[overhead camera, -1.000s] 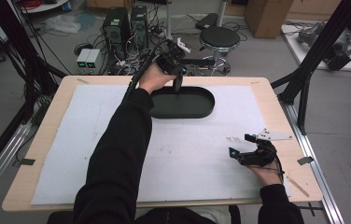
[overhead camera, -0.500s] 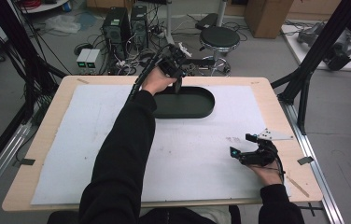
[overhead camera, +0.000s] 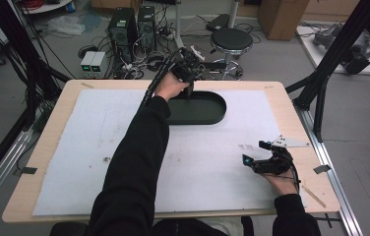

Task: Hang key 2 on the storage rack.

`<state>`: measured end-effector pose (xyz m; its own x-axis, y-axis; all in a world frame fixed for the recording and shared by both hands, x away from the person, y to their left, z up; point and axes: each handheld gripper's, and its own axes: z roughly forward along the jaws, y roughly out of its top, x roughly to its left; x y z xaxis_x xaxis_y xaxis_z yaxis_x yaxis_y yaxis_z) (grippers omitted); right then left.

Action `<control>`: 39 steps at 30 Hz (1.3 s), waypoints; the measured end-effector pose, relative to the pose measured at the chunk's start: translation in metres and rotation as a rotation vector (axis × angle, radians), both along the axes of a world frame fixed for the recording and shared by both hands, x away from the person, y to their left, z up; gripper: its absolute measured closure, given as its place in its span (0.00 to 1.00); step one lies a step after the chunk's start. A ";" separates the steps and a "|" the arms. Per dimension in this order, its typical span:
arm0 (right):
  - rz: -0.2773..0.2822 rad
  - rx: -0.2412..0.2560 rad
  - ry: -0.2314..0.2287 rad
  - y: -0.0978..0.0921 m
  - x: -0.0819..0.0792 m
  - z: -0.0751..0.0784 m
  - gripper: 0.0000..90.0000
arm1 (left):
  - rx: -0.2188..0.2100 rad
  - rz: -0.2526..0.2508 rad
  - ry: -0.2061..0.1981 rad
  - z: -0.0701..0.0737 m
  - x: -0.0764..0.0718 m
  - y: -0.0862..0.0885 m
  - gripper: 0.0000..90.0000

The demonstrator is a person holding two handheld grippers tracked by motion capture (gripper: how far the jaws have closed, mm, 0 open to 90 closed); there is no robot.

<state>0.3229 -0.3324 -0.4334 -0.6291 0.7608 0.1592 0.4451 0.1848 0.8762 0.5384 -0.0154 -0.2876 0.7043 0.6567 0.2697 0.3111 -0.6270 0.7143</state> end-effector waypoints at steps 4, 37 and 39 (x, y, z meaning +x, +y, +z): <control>-0.001 0.001 -0.002 -0.001 0.000 0.000 0.01 | -0.010 0.014 0.007 -0.004 0.003 -0.001 0.94; 0.001 -0.006 0.006 0.000 0.000 -0.001 0.01 | -0.142 -0.172 0.169 -0.016 -0.042 0.042 0.06; 0.001 -0.009 0.002 0.000 0.001 -0.001 0.01 | -0.147 -0.170 0.173 -0.019 -0.046 0.050 0.06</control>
<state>0.3235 -0.3321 -0.4341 -0.6296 0.7615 0.1538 0.4470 0.1931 0.8734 0.4924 0.0345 -0.3065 0.8351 0.5481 0.0471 0.3349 -0.5745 0.7468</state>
